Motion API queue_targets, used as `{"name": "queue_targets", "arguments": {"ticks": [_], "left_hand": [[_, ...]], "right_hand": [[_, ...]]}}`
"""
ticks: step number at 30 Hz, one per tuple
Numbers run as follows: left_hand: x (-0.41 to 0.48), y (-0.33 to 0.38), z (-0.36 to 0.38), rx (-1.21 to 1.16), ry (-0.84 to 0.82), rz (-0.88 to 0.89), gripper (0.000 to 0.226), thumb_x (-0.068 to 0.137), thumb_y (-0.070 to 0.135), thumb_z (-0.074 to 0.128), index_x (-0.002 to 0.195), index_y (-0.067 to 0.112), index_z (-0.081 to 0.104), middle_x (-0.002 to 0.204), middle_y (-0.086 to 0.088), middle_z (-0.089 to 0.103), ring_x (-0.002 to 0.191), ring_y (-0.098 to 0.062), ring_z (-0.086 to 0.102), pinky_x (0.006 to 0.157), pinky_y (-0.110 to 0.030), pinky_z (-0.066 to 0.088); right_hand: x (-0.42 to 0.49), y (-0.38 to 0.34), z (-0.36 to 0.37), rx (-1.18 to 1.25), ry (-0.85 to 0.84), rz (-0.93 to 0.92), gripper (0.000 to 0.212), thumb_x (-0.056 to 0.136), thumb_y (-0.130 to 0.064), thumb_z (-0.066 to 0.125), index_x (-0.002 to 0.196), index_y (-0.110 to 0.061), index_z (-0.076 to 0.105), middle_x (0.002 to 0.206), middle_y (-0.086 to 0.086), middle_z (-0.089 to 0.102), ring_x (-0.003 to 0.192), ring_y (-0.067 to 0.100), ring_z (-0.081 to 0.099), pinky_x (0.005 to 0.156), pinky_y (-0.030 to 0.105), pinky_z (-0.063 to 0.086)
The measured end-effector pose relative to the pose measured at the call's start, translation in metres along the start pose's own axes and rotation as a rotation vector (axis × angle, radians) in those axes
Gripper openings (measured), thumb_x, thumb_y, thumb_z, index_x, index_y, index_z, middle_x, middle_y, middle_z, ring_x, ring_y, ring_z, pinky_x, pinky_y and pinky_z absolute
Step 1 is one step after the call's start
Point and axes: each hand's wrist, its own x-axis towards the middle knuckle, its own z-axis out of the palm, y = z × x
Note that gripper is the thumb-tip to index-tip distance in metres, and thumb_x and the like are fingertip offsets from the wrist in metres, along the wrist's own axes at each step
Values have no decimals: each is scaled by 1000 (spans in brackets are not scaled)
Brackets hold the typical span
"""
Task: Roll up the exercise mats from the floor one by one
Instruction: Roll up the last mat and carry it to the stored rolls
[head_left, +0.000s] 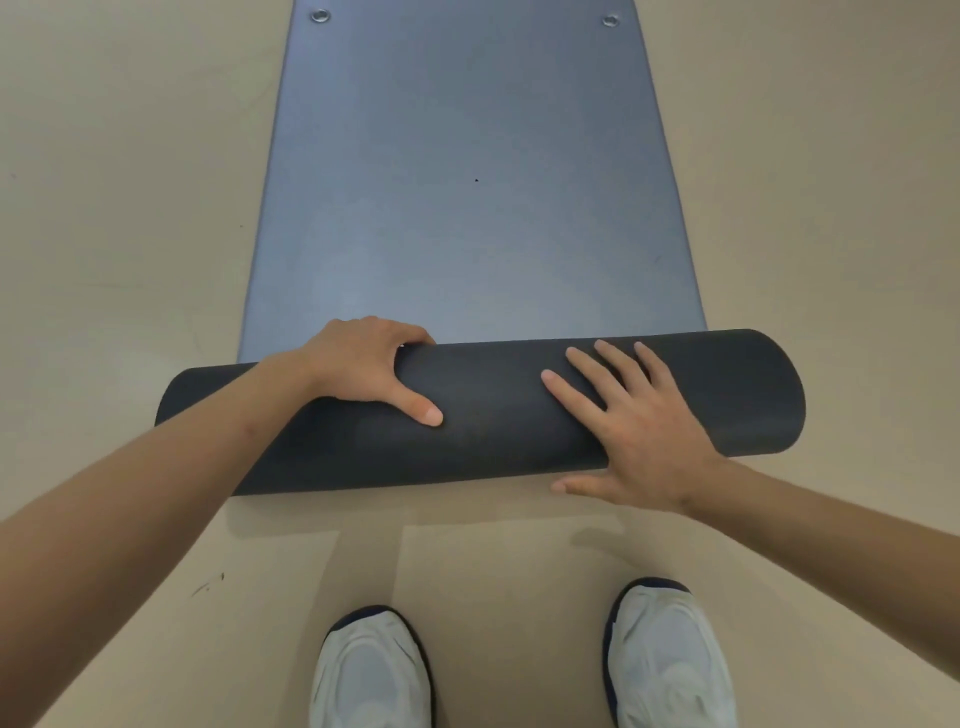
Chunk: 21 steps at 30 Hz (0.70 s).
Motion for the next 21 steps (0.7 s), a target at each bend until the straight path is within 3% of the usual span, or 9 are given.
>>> {"name": "queue_targets", "arguments": {"ticks": [4, 7, 10, 12, 16, 19, 21], "left_hand": [[-10, -4, 6, 58, 143, 19, 92, 62, 95, 53, 141, 47, 48, 135, 26, 55, 120, -6, 53, 93, -36, 43], [-24, -1, 18, 142, 362, 107, 77, 81, 81, 39, 142, 37, 54, 142, 13, 56, 125, -16, 53, 95, -38, 44], [-38, 17, 41, 186, 556, 171, 71, 85, 69, 47, 138, 25, 61, 140, 5, 61, 124, -22, 57, 101, -42, 44], [-42, 30, 57, 237, 623, 133, 77, 84, 69, 49, 144, 21, 56, 147, 0, 56, 133, -26, 52, 109, -45, 40], [-34, 39, 73, 409, 604, 25, 109, 76, 86, 50, 156, 14, 36, 161, -9, 39, 148, -34, 36, 122, -54, 25], [-23, 36, 67, 469, 553, -12, 124, 65, 94, 53, 157, 13, 33, 159, -11, 40, 145, -37, 38, 121, -55, 25], [-16, 34, 57, 460, 544, -9, 123, 63, 96, 52, 154, 15, 36, 155, -8, 46, 140, -34, 44, 120, -52, 30]], "right_hand": [[18, 10, 2, -2, -6, -11, 100, 83, -90, 34, 157, -23, 33, 153, 18, 45, 140, 41, 42, 115, 60, 31], [40, 26, -6, 23, -31, -32, 98, 84, -91, 28, 155, -24, 34, 147, 12, 51, 131, 35, 50, 111, 52, 38], [60, 40, -14, 78, -76, -28, 96, 82, -93, 26, 154, -31, 32, 141, 2, 53, 124, 26, 52, 107, 44, 39], [71, 46, -18, 115, -128, -22, 93, 81, -94, 27, 153, -36, 31, 138, -3, 54, 119, 23, 52, 103, 40, 38], [88, 57, -25, 183, -188, -16, 88, 78, -92, 30, 150, -40, 32, 128, -5, 55, 111, 20, 52, 92, 35, 36], [102, 63, -30, 215, -270, -22, 87, 78, -91, 27, 149, -42, 30, 125, -5, 53, 112, 21, 51, 89, 35, 35], [108, 67, -34, 209, -315, -15, 89, 79, -91, 23, 152, -41, 27, 131, -3, 52, 118, 24, 50, 96, 40, 38]]}}
